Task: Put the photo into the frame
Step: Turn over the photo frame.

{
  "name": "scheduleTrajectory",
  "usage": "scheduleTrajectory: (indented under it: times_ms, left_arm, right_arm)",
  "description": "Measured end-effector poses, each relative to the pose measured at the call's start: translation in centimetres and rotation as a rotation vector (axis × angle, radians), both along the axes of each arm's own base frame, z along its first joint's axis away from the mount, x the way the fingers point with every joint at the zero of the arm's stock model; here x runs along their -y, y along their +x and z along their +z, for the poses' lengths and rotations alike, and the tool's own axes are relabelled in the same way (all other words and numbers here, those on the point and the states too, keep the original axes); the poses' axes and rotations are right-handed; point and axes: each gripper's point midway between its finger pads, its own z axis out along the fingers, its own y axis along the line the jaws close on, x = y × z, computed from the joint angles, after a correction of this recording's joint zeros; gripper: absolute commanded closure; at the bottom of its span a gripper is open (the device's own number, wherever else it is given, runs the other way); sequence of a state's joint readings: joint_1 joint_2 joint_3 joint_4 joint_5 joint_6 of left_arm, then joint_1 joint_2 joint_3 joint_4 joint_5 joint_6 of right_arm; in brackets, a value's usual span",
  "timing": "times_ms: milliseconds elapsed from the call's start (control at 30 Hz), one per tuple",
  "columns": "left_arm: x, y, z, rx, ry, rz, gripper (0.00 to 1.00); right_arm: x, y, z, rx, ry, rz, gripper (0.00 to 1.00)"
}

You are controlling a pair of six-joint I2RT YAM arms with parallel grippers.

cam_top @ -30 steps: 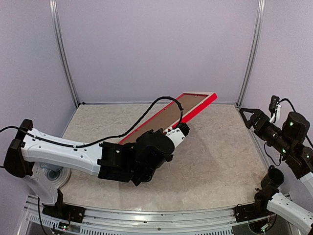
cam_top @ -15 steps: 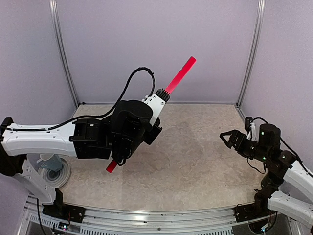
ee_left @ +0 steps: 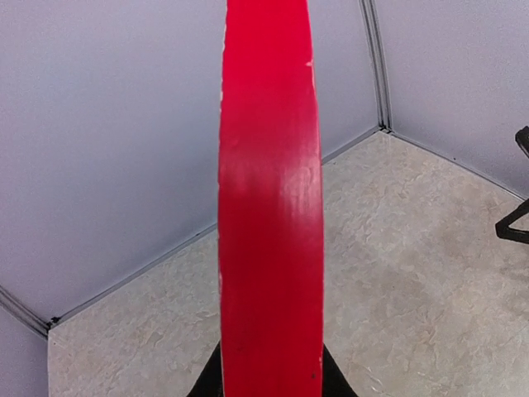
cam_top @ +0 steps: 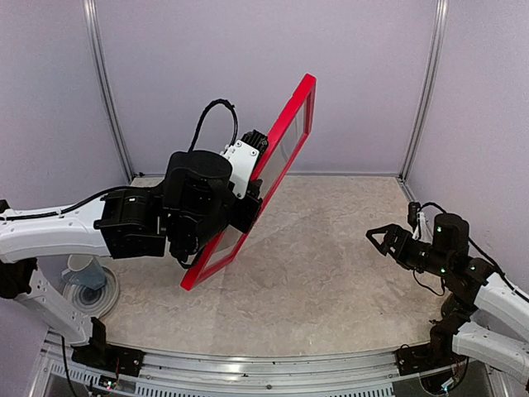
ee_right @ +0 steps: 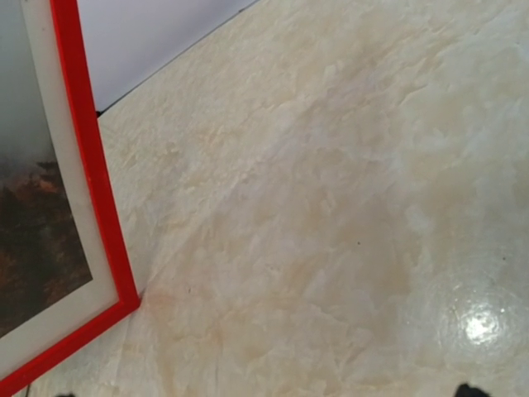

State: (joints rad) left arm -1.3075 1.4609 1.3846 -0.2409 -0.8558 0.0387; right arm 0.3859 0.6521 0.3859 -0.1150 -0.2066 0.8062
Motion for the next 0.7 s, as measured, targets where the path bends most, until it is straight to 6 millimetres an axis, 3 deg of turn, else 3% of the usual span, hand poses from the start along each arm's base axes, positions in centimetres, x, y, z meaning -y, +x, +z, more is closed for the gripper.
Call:
scheduleTrajectory:
  times_ms: [433, 700]
  left_arm:
    - [-0.5, -0.4, 1.2, -0.049, -0.103, -0.041, 1.00]
    - [-1.9, 0.8, 1.9, -0.106, -0.214, -0.022, 1.00]
  right_arm:
    - [-0.5, 0.1, -0.8, -0.014, 0.009, 0.023, 0.01]
    - [-0.8, 0.2, -0.8, -0.015, 0.017, 0.035, 0.01]
